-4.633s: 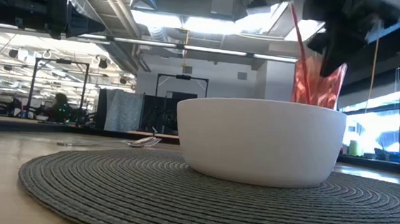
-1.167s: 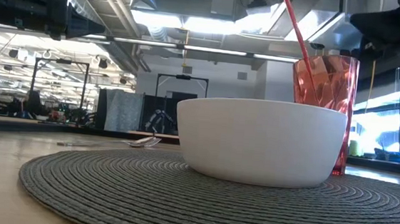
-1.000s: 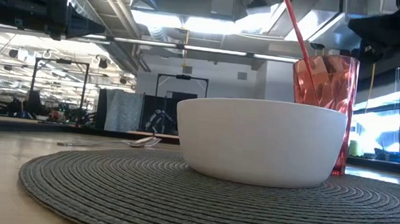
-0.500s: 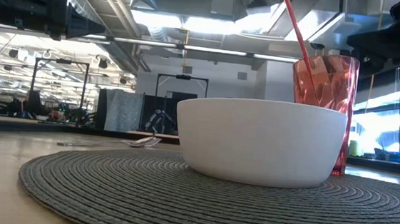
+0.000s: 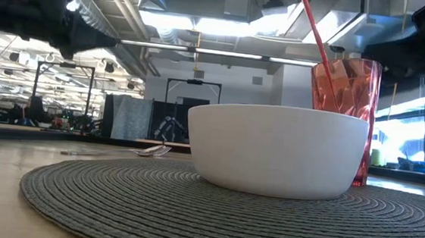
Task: Pick & Place Utensil
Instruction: Put the silver spoon into the white bowl on the gray placemat
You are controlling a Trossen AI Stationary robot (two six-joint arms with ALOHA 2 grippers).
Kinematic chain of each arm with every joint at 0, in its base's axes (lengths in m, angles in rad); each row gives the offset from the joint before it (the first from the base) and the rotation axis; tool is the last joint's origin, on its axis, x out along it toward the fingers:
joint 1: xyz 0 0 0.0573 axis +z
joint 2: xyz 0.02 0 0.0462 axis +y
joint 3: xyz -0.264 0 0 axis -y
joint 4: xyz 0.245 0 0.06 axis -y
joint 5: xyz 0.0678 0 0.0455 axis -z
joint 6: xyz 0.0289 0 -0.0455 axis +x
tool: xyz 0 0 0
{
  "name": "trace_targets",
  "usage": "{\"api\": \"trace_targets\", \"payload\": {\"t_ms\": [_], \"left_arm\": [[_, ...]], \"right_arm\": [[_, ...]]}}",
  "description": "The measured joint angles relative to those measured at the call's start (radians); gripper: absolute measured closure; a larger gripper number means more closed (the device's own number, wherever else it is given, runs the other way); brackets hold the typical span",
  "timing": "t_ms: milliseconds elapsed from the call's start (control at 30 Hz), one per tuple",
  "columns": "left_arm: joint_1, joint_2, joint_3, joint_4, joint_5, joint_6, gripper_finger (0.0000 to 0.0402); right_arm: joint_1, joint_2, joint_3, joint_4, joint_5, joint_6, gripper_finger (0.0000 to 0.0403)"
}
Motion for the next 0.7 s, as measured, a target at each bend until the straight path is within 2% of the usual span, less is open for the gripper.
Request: {"api": "trace_targets", "payload": {"t_ms": [233, 367, 467, 567, 700], "left_arm": [[0.0, 0.309, 0.09, -0.003, 0.0, -0.053, 0.0399], [0.001, 0.474, 0.202, 0.002, -0.076, 0.003, 0.0398], [0.018, 0.582, 0.276, 0.0, -0.109, -0.022, 0.0398], [0.039, 0.658, 0.326, -0.046, -0.071, -0.087, 0.0398], [0.053, 0.745, 0.344, -0.146, -0.044, -0.264, 0.0398]], "right_arm": [[0.0, 0.0, -0.018, 0.029, 0.081, -0.011, 0.0399], [0.0, 0.0, -0.018, 0.047, 0.079, -0.069, 0.0399], [0.0, 0.0, -0.018, 0.043, 0.078, -0.086, 0.0399], [0.0, 0.0, -0.018, 0.036, 0.079, -0.108, 0.0399], [0.0, 0.0, -0.018, 0.048, 0.096, -0.083, 0.0399]]}}
